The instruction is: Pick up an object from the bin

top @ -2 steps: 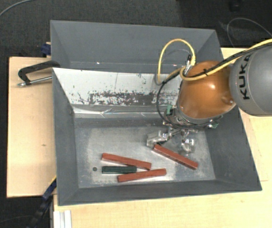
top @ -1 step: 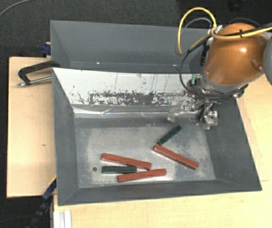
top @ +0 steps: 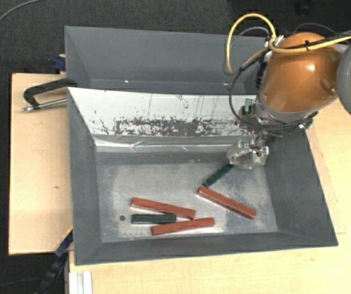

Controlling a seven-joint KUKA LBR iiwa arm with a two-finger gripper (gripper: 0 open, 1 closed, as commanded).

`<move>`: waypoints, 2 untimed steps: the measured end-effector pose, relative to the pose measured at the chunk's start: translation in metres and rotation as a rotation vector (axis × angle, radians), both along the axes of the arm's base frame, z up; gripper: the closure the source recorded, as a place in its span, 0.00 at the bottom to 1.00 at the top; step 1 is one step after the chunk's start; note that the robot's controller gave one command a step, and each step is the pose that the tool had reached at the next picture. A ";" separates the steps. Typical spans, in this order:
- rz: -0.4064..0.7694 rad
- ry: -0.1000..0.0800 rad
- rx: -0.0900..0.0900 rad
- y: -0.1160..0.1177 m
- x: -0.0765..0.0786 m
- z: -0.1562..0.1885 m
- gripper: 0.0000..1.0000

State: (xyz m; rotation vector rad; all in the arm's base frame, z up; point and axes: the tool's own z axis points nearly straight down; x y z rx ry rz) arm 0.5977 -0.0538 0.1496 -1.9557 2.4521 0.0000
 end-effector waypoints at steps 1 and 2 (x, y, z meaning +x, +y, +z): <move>0.000 0.000 0.000 0.000 0.000 0.000 0.00; -0.053 0.011 0.002 0.046 0.002 -0.083 0.00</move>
Offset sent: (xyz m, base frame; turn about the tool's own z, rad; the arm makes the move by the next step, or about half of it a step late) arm 0.0000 0.0000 0.0000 0.0000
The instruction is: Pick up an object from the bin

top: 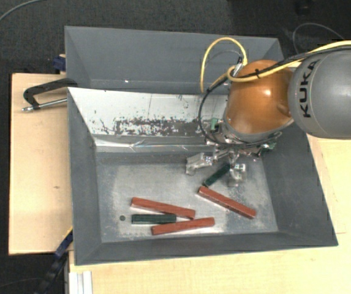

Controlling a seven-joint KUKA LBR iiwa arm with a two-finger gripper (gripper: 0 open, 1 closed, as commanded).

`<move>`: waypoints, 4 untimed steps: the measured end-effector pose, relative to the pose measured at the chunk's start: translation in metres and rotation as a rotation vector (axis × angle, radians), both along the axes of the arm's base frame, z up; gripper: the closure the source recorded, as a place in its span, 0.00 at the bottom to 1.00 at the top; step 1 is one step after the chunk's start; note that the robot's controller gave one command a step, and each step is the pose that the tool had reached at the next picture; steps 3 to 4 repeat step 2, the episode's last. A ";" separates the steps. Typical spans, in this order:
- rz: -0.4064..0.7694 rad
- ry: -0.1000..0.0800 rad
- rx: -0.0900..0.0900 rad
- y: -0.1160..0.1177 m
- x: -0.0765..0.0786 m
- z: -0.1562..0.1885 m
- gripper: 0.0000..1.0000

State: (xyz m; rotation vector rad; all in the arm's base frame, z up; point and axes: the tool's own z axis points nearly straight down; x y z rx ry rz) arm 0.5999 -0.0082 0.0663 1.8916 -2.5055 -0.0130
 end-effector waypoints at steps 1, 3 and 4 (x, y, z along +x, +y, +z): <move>-0.005 -0.008 -0.002 -0.003 0.002 0.005 1.00; 0.008 -0.022 -0.004 -0.019 -0.003 0.134 1.00; 0.008 -0.022 -0.004 -0.019 -0.003 0.134 1.00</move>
Offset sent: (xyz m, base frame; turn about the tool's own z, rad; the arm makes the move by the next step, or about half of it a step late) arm 0.0000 0.0000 0.0000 0.0000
